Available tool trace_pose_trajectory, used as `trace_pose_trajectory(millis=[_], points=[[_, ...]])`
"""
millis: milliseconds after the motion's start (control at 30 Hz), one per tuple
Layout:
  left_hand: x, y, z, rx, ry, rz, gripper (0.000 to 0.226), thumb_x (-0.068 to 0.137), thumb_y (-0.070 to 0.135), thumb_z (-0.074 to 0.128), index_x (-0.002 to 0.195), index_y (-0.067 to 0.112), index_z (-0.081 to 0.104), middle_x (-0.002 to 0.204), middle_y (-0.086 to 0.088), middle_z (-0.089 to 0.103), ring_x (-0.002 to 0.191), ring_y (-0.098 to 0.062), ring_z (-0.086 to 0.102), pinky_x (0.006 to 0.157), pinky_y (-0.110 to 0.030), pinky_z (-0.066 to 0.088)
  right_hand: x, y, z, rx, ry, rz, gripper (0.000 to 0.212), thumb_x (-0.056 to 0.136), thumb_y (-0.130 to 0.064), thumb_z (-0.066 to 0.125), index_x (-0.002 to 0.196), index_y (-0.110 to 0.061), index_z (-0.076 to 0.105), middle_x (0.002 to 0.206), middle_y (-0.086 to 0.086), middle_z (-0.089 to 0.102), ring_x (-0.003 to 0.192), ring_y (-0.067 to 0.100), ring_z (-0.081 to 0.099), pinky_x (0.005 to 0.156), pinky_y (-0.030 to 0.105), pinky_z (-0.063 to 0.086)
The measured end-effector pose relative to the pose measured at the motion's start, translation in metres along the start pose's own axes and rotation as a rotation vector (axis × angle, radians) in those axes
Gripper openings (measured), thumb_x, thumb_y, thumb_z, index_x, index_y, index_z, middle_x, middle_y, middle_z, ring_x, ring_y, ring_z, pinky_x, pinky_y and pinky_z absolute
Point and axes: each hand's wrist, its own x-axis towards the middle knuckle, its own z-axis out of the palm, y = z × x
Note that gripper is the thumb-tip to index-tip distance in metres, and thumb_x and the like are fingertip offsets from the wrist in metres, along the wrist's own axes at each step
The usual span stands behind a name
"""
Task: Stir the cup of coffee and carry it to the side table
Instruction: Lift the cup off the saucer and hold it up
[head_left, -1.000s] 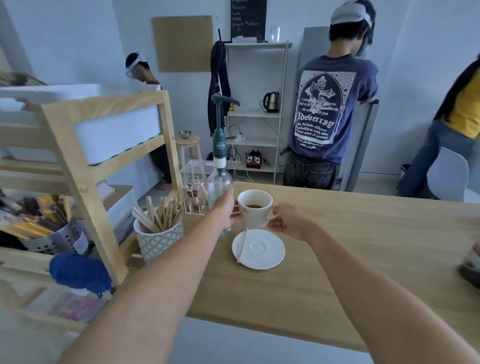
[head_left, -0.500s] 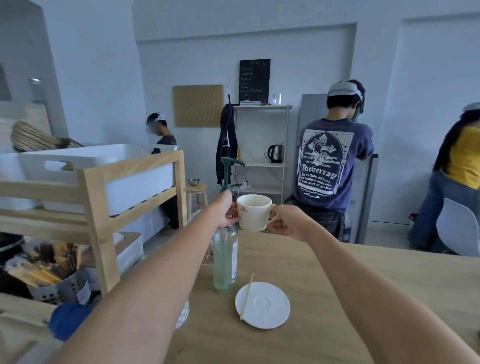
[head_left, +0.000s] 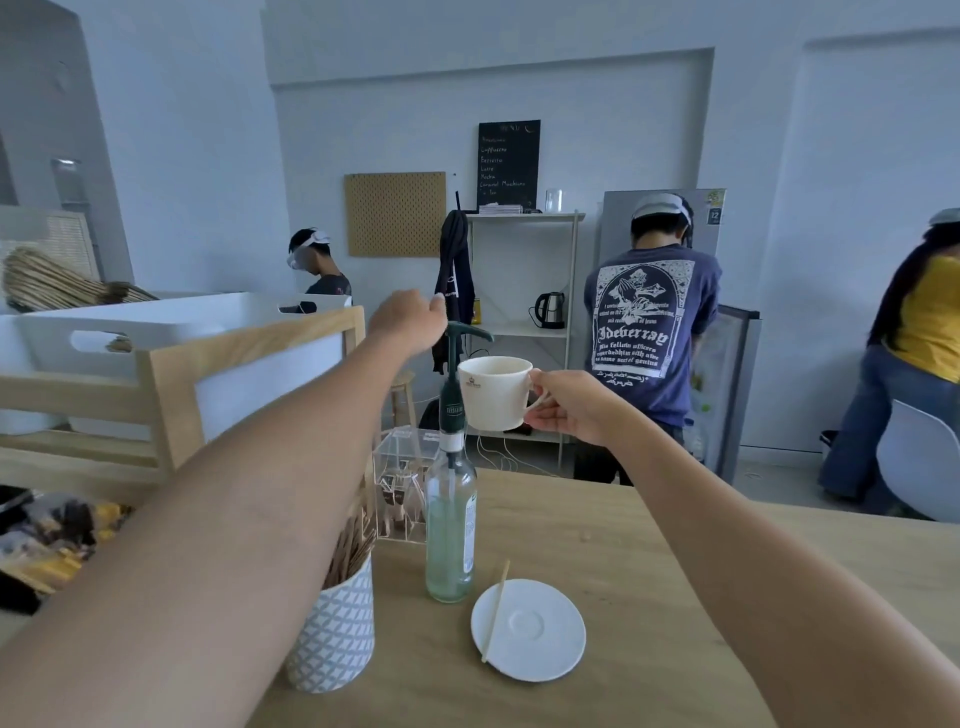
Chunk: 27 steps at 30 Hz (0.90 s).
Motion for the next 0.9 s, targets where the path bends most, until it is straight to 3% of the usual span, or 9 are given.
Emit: trace_pose_trajectory(millis=[33, 67, 100, 167, 333, 567, 767, 900], points=[[0.006, 0.002, -0.004, 0.026, -0.063, 0.019, 0.05, 0.104, 0.033, 0.023, 0.101, 0.0, 0.059, 0.108, -0.021, 0.062, 0.095, -0.029, 0.056, 0.09, -0.039, 0.045, 0.001, -0.001, 0.0, 0.008, -0.004, 0.001, 0.024, 0.096, -0.024, 0.051, 0.081, -0.005, 0.054, 0.072, 0.015, 0.06, 0.065, 0.023, 0.063, 0.071, 0.031, 0.058], [0.015, 0.004, -0.006, 0.036, -0.119, 0.028, 0.051, 0.104, 0.035, 0.021, 0.124, 0.003, 0.056, 0.133, -0.022, 0.054, 0.119, -0.033, 0.051, 0.104, -0.041, 0.037, 0.002, -0.002, 0.0, 0.016, -0.007, 0.003, 0.023, 0.096, -0.024, 0.051, 0.083, -0.005, 0.055, 0.072, 0.015, 0.061, 0.065, 0.022, 0.063, 0.069, 0.03, 0.059], [0.023, 0.005, -0.006, 0.049, -0.163, 0.034, 0.053, 0.103, 0.037, 0.02, 0.139, 0.009, 0.047, 0.148, -0.018, 0.042, 0.136, -0.032, 0.038, 0.112, -0.043, 0.028, 0.003, -0.003, 0.001, 0.022, -0.01, 0.004, 0.023, 0.096, -0.024, 0.051, 0.084, -0.005, 0.055, 0.073, 0.015, 0.061, 0.065, 0.022, 0.063, 0.067, 0.029, 0.059], [0.039, 0.01, -0.002, 0.099, -0.236, 0.072, 0.056, 0.101, 0.044, 0.015, 0.15, 0.021, 0.032, 0.159, -0.01, 0.024, 0.148, -0.028, 0.015, 0.12, -0.047, 0.014, 0.005, -0.005, 0.001, 0.032, -0.018, 0.002, 0.022, 0.096, -0.024, 0.051, 0.085, -0.005, 0.055, 0.073, 0.016, 0.061, 0.065, 0.022, 0.063, 0.064, 0.028, 0.059], [0.059, 0.03, 0.014, 0.194, -0.346, 0.124, 0.063, 0.096, 0.055, 0.005, 0.154, 0.031, 0.015, 0.163, -0.001, 0.009, 0.151, -0.022, -0.001, 0.119, -0.055, 0.004, 0.011, -0.007, 0.0, 0.044, -0.021, -0.004, 0.025, 0.095, -0.025, 0.052, 0.079, -0.007, 0.054, 0.074, 0.017, 0.062, 0.065, 0.023, 0.064, 0.06, 0.027, 0.059], [0.057, 0.039, 0.029, 0.339, -0.48, 0.077, 0.061, 0.096, 0.058, 0.003, 0.153, 0.037, 0.005, 0.164, 0.002, -0.003, 0.149, -0.018, -0.013, 0.119, -0.051, -0.006, 0.01, -0.006, -0.004, 0.065, -0.035, 0.02, 0.026, 0.095, -0.023, 0.051, 0.075, -0.007, 0.052, 0.074, 0.017, 0.062, 0.065, 0.022, 0.065, 0.055, 0.025, 0.059], [0.047, 0.043, 0.029, 0.32, -0.522, 0.001, 0.067, 0.097, 0.059, 0.006, 0.156, 0.027, 0.004, 0.163, 0.001, -0.007, 0.149, -0.02, -0.013, 0.119, -0.046, -0.005, 0.012, -0.005, -0.002, 0.052, -0.049, 0.03, 0.028, 0.096, -0.026, 0.051, 0.075, -0.007, 0.053, 0.076, 0.017, 0.063, 0.069, 0.023, 0.065, 0.07, 0.03, 0.058], [0.055, 0.038, 0.03, 0.344, -0.528, -0.053, 0.077, 0.092, 0.066, 0.008, 0.156, 0.022, 0.002, 0.163, -0.003, -0.012, 0.15, -0.023, -0.01, 0.119, -0.046, -0.001, 0.012, -0.003, -0.001, 0.044, -0.053, 0.041, 0.03, 0.095, -0.027, 0.052, 0.073, -0.008, 0.053, 0.075, 0.016, 0.063, 0.067, 0.022, 0.065, 0.067, 0.028, 0.058]])
